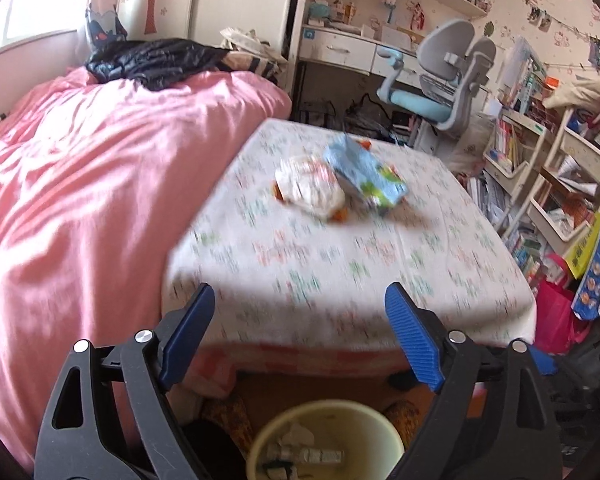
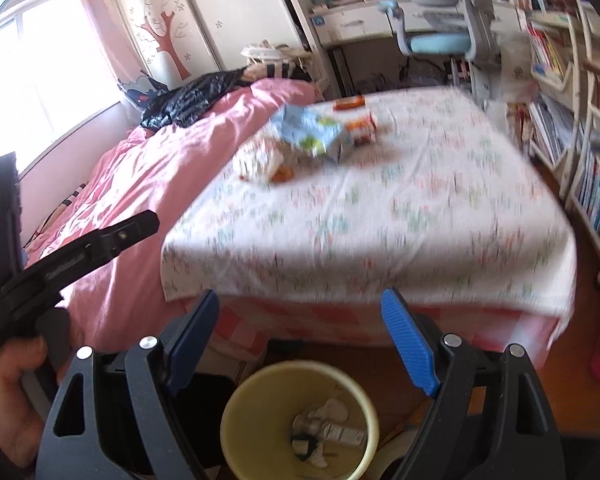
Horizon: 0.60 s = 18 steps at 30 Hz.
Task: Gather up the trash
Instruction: 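Move both open grippers from the bin back over the table, then grasp the crumpled white bag with the left gripper while the right grasps the orange snack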
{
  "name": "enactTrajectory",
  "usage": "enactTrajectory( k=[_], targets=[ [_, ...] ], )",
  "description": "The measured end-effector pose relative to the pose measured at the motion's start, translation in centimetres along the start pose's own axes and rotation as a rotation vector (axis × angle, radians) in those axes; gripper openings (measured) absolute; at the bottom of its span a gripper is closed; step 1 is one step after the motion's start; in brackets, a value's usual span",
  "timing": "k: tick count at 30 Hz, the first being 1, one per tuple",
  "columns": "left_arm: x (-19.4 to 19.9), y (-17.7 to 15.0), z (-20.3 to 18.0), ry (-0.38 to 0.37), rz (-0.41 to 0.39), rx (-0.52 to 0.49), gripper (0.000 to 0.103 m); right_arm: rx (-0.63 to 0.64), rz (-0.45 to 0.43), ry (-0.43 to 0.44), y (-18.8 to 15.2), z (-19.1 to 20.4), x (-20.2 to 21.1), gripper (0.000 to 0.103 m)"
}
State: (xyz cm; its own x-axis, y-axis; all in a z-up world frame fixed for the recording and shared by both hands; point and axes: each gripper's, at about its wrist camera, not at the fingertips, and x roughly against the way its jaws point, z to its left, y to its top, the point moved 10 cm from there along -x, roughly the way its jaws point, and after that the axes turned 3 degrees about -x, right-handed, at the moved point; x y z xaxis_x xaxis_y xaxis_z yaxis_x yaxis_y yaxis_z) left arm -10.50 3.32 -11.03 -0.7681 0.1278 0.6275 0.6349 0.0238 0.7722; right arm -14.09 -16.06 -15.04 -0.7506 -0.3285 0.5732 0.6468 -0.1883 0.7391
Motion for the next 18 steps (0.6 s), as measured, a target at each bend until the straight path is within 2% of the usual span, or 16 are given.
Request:
enactTrajectory(
  k=[8,14,18],
  targets=[
    [-5.8,5.6,0.5,0.02,0.036,-0.091,0.084,0.072,-0.036,-0.008,9.1,-0.9,-3.1,0.082],
    [-12.3,8.8,-0.5,0.006,0.077,-0.164,0.084,0.137,0.002,-0.049,16.9,-2.6,-10.1,0.082],
    [-16.5,9.7,-1.6,-0.024,0.132,-0.212,0.084,0.245,0.066,-0.097,20.6,-3.1,-16.1,0.082]
  ],
)
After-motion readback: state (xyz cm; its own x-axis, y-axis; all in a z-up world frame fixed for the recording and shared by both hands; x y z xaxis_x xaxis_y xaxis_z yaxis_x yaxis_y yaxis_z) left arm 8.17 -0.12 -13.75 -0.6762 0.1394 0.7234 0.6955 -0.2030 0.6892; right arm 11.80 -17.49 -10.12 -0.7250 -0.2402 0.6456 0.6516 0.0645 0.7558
